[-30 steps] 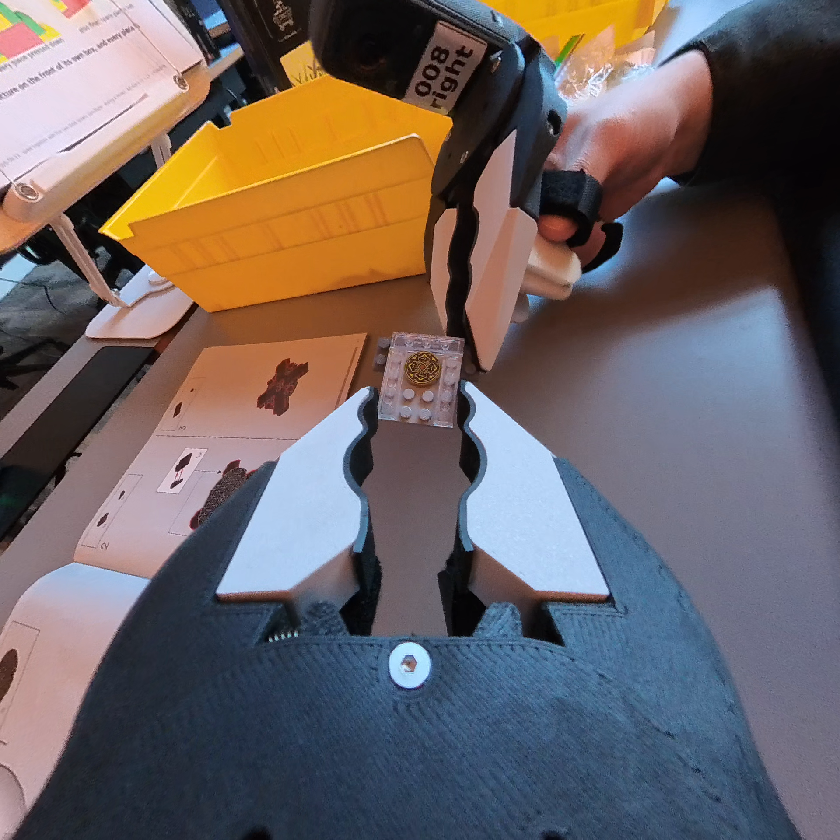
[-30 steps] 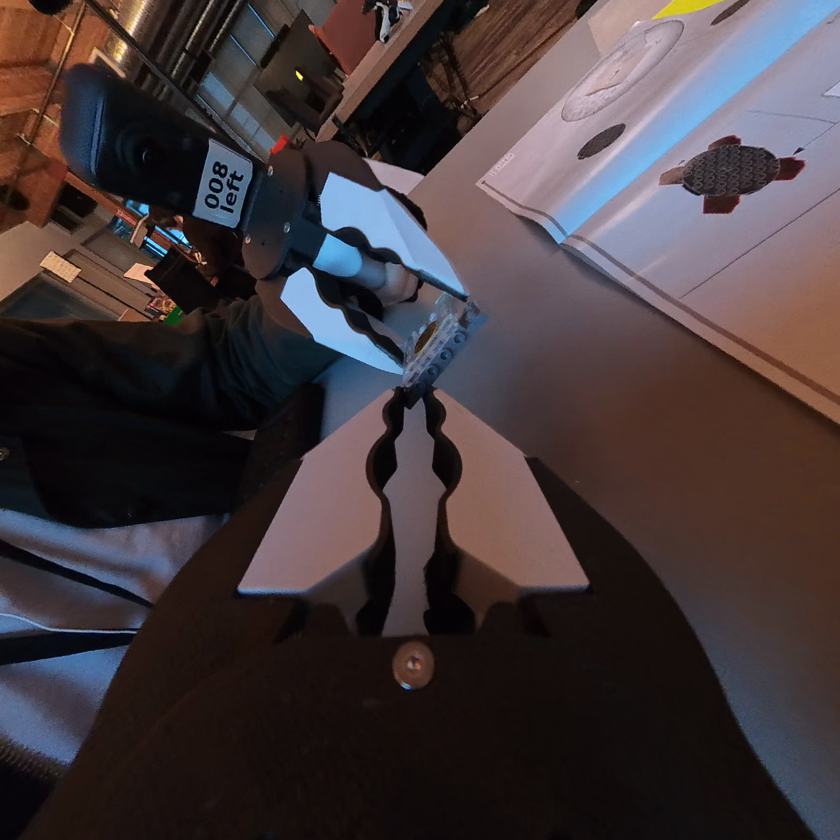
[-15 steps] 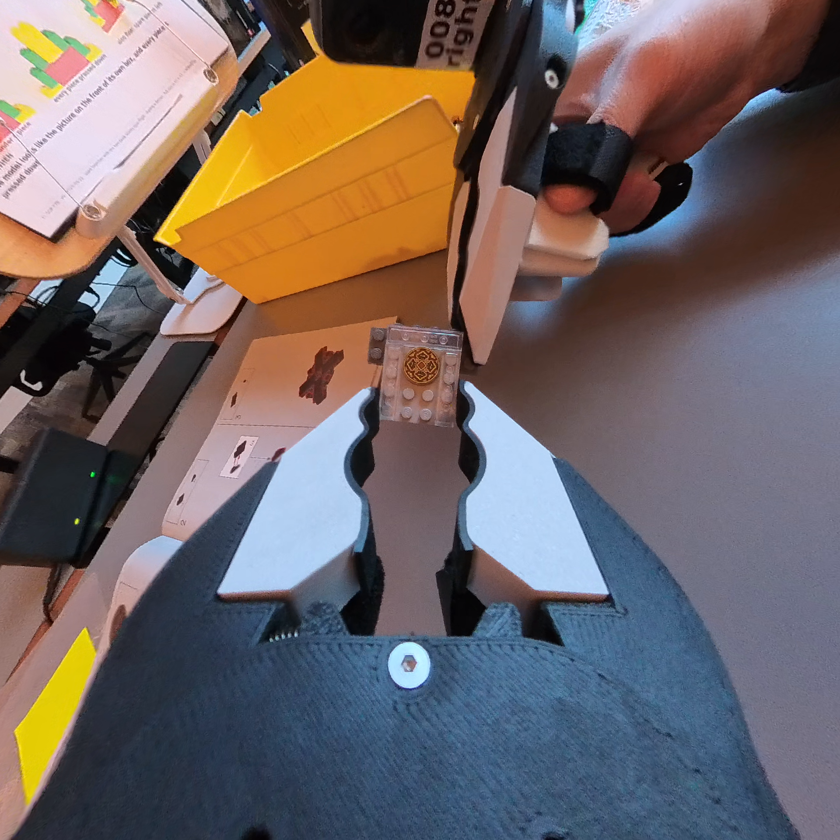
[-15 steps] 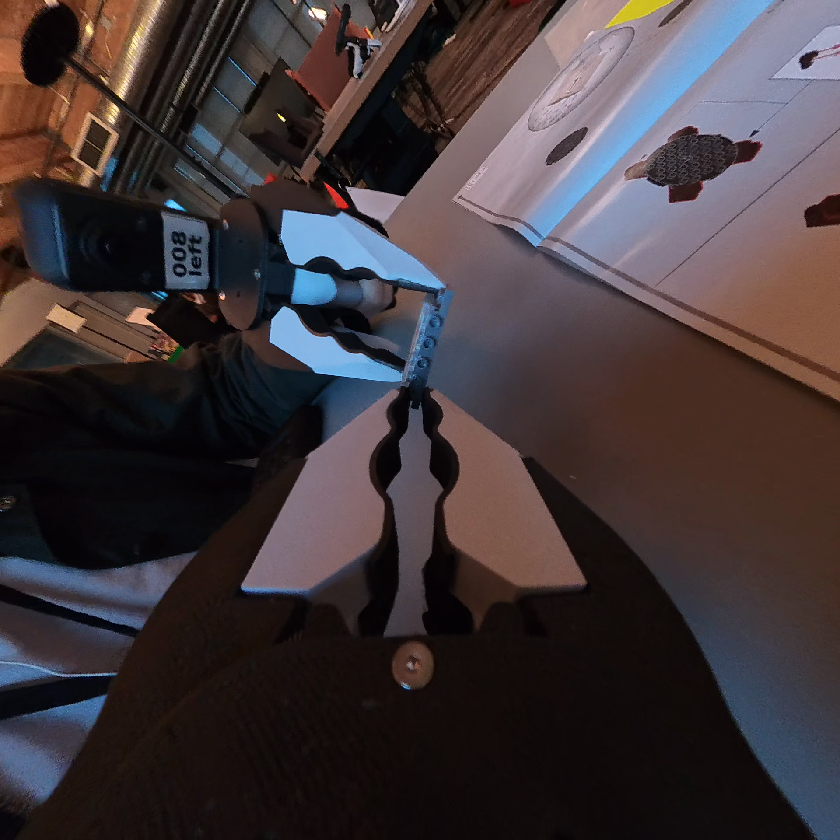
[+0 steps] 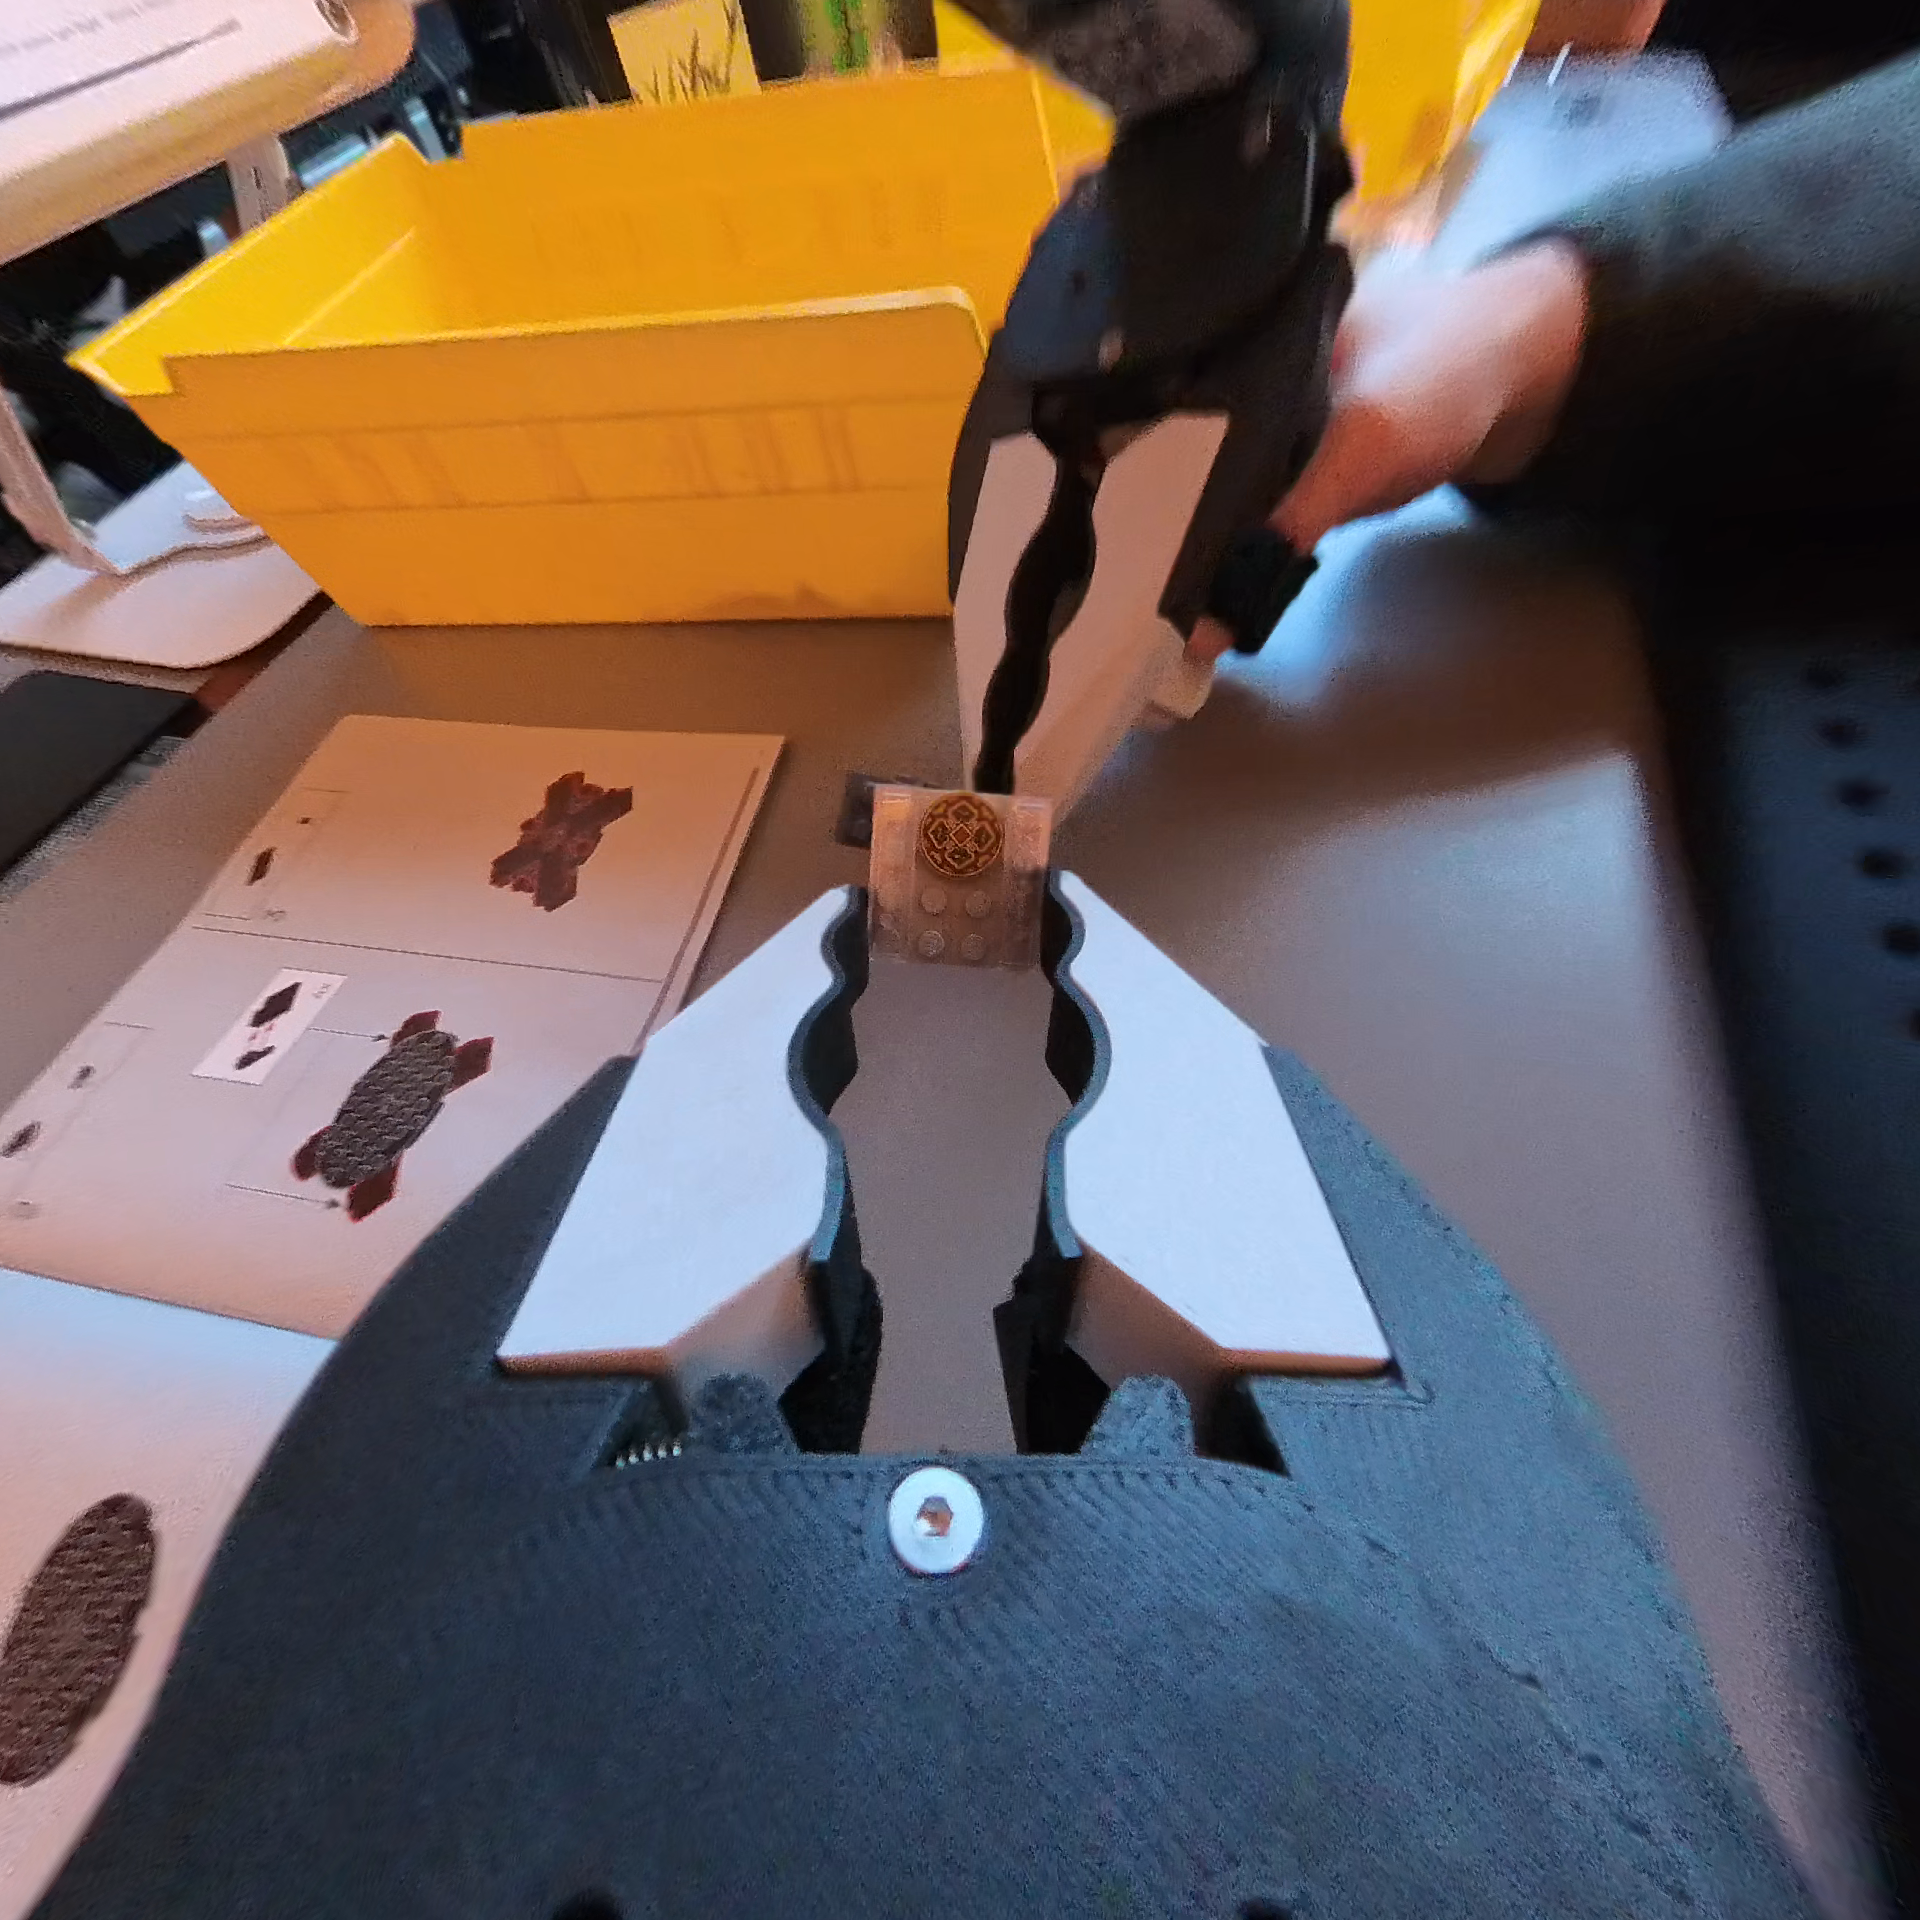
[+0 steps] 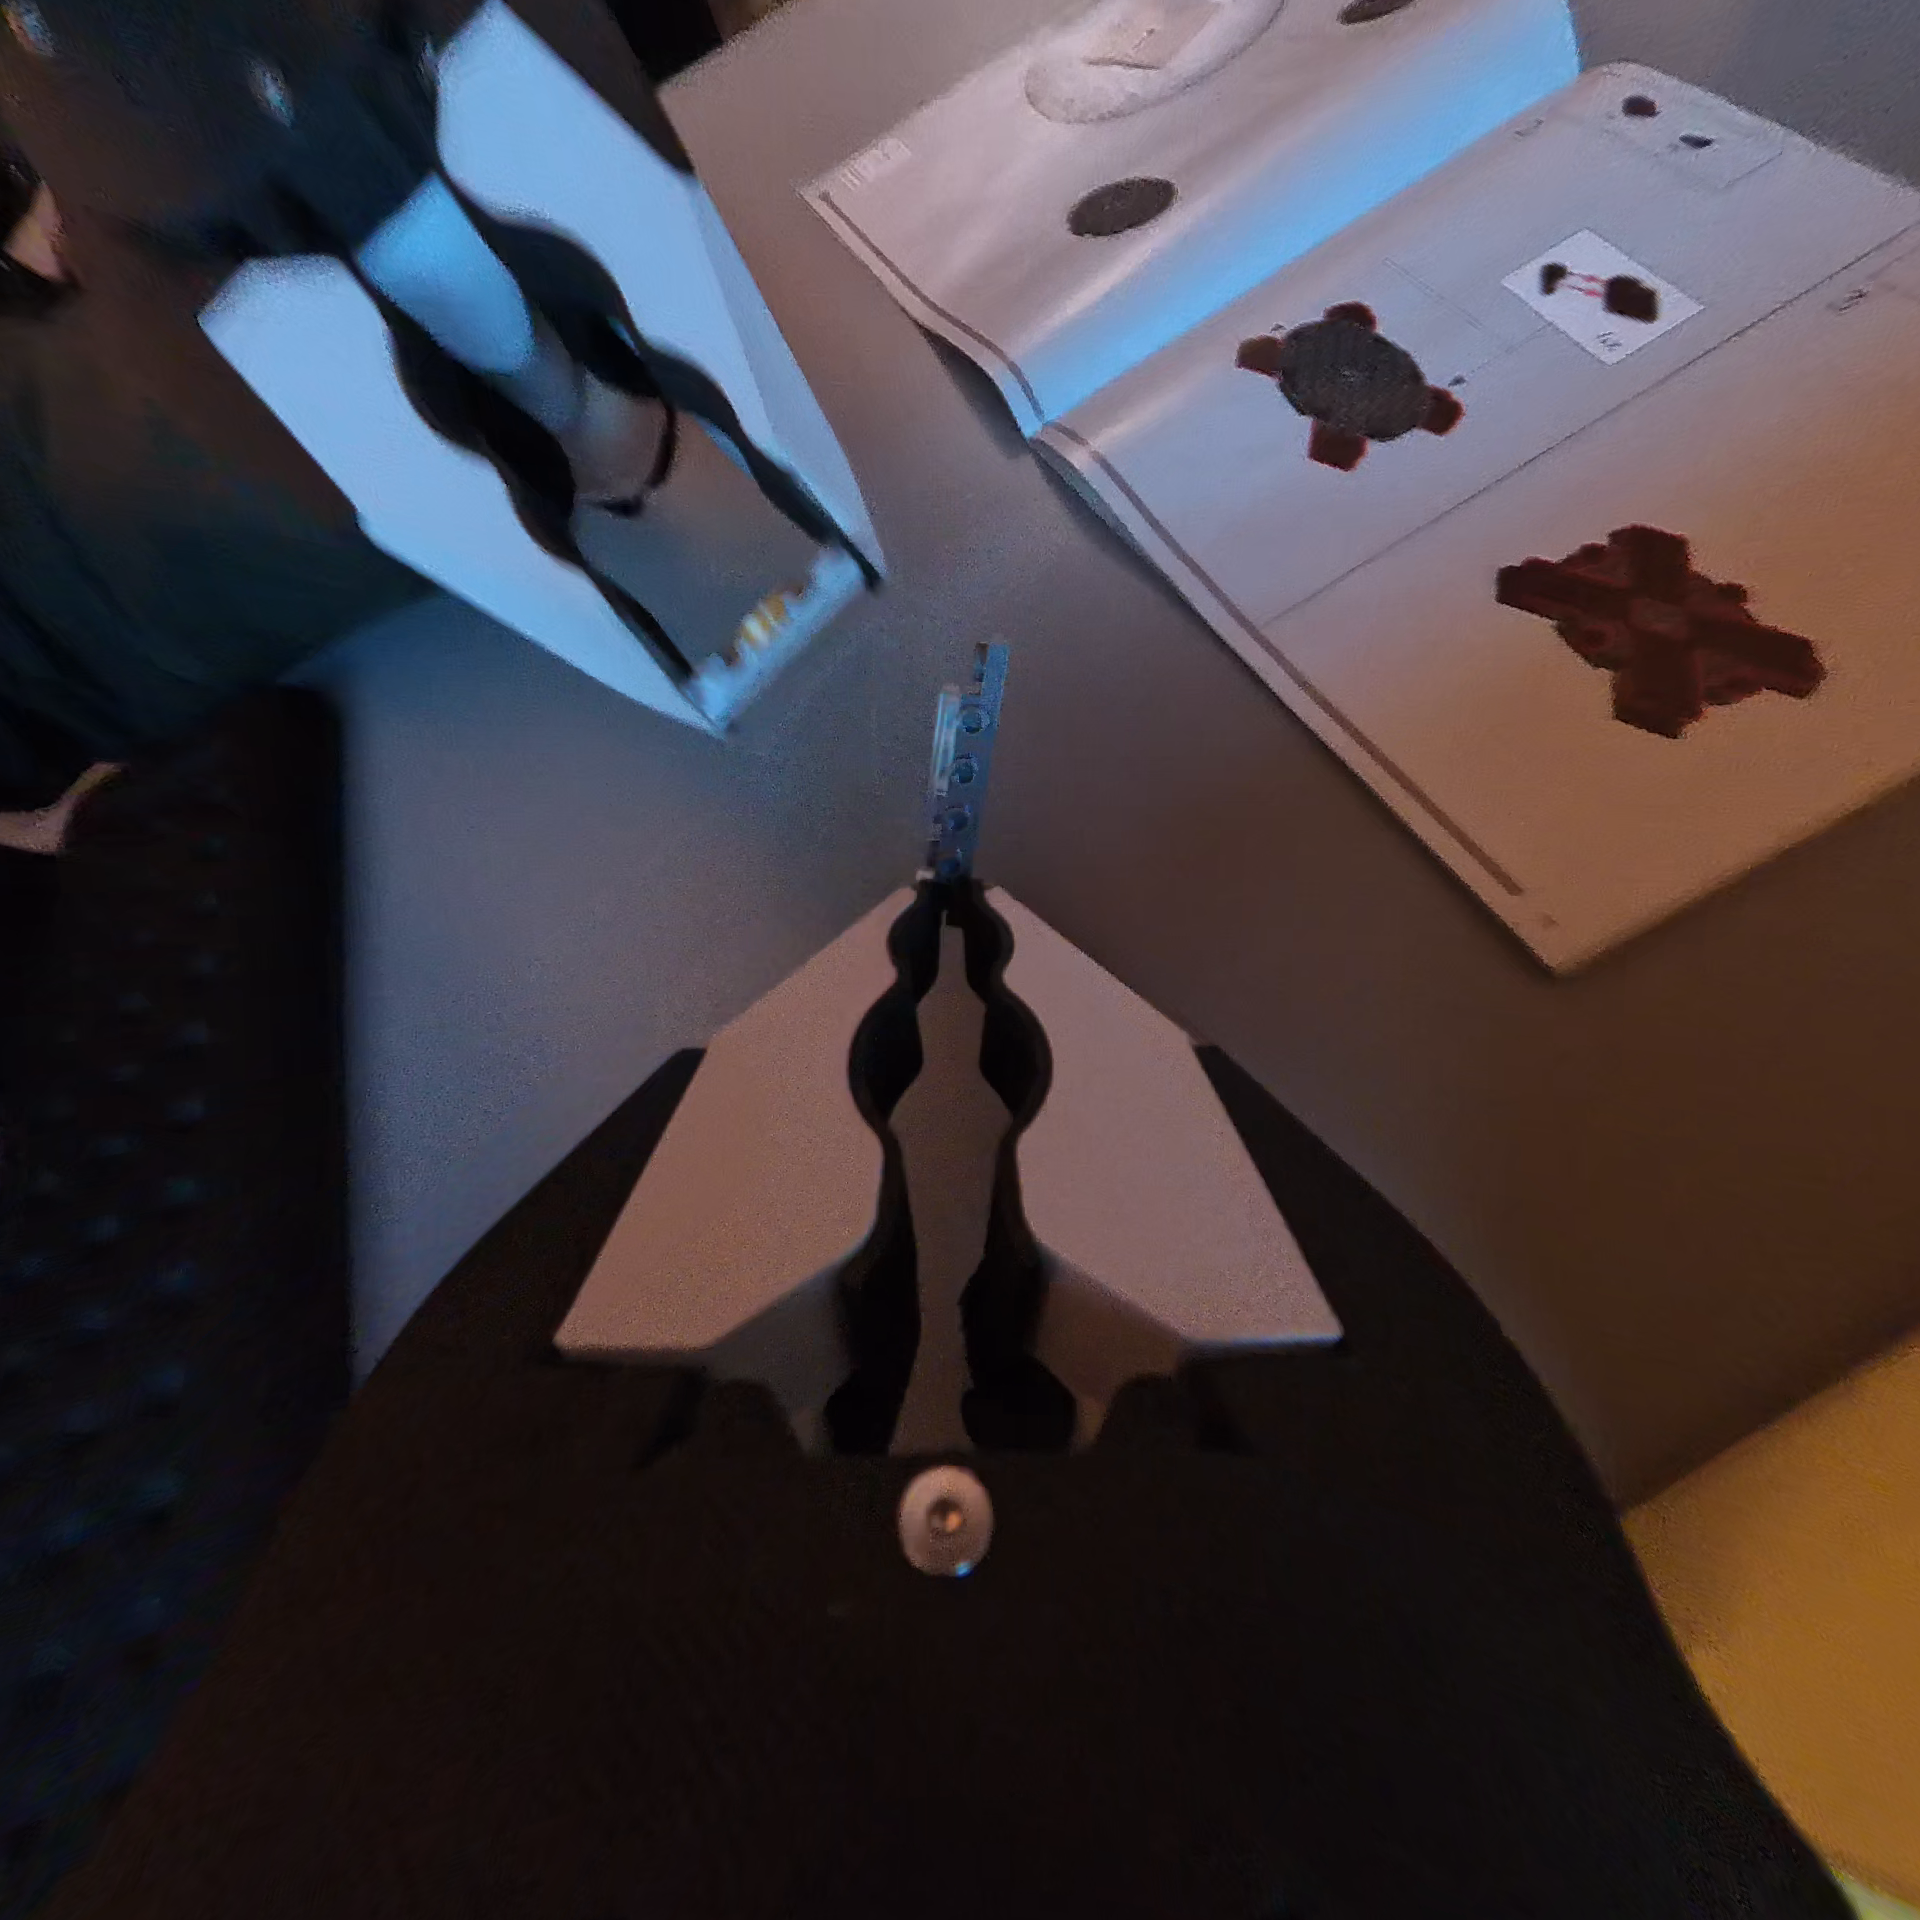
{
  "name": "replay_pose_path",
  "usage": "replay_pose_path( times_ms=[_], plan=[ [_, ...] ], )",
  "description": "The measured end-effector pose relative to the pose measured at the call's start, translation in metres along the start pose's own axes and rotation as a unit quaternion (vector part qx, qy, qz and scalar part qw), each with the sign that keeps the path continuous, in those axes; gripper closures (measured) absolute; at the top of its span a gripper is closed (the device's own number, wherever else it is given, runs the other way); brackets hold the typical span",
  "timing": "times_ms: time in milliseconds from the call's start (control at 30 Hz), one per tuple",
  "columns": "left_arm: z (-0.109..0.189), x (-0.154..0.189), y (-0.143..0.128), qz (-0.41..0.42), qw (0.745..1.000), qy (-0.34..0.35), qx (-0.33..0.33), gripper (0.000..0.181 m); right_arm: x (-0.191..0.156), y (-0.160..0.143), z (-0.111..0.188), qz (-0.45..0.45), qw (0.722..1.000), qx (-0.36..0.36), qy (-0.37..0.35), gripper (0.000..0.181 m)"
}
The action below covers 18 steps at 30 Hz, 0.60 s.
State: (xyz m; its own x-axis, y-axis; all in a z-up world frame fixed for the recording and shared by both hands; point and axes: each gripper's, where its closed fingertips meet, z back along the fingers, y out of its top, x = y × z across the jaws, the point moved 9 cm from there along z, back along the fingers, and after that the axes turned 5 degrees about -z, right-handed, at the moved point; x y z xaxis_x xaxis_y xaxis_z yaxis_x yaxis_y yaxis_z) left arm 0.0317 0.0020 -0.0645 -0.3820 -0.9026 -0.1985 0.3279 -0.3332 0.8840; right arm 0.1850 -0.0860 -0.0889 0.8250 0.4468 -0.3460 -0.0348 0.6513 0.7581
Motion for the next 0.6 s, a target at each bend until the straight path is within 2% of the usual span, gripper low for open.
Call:
replay_pose_path(
  times_ms=[100, 133, 200, 267, 333, 500, 600],
  plan=[
    [0.007, -0.006, 0.001, 0.029, 0.999, -0.013, 0.008, 0.149, -0.006, 0.013, 0.010, -0.089, 0.987, 0.077, 0.105, 0.178],
    [0.006, -0.008, -0.003, 0.023, 1.000, -0.007, 0.001, 0.149, -0.005, 0.013, 0.012, -0.090, 0.988, 0.076, 0.101, 0.177],
    [-0.002, -0.009, -0.017, 0.028, 0.998, -0.024, -0.052, 0.149, -0.003, 0.010, 0.013, -0.080, 0.991, 0.064, 0.083, 0.177],
    [-0.012, -0.007, -0.032, 0.032, 0.993, -0.048, -0.105, 0.148, -0.003, 0.009, 0.015, -0.119, 0.981, 0.072, 0.135, 0.177],
    [-0.017, -0.005, -0.039, 0.028, 0.990, -0.053, -0.124, 0.148, -0.006, 0.009, 0.015, -0.145, 0.970, 0.074, 0.180, 0.177],
    [-0.015, -0.004, -0.039, 0.012, 0.990, -0.056, -0.130, 0.147, -0.008, 0.007, 0.011, -0.124, 0.975, 0.060, 0.177, 0.177],
    [-0.015, -0.004, -0.038, 0.034, 0.989, -0.074, -0.119, 0.129, -0.007, 0.005, 0.009, -0.112, 0.979, 0.049, 0.162, 0.177]
  ],
)
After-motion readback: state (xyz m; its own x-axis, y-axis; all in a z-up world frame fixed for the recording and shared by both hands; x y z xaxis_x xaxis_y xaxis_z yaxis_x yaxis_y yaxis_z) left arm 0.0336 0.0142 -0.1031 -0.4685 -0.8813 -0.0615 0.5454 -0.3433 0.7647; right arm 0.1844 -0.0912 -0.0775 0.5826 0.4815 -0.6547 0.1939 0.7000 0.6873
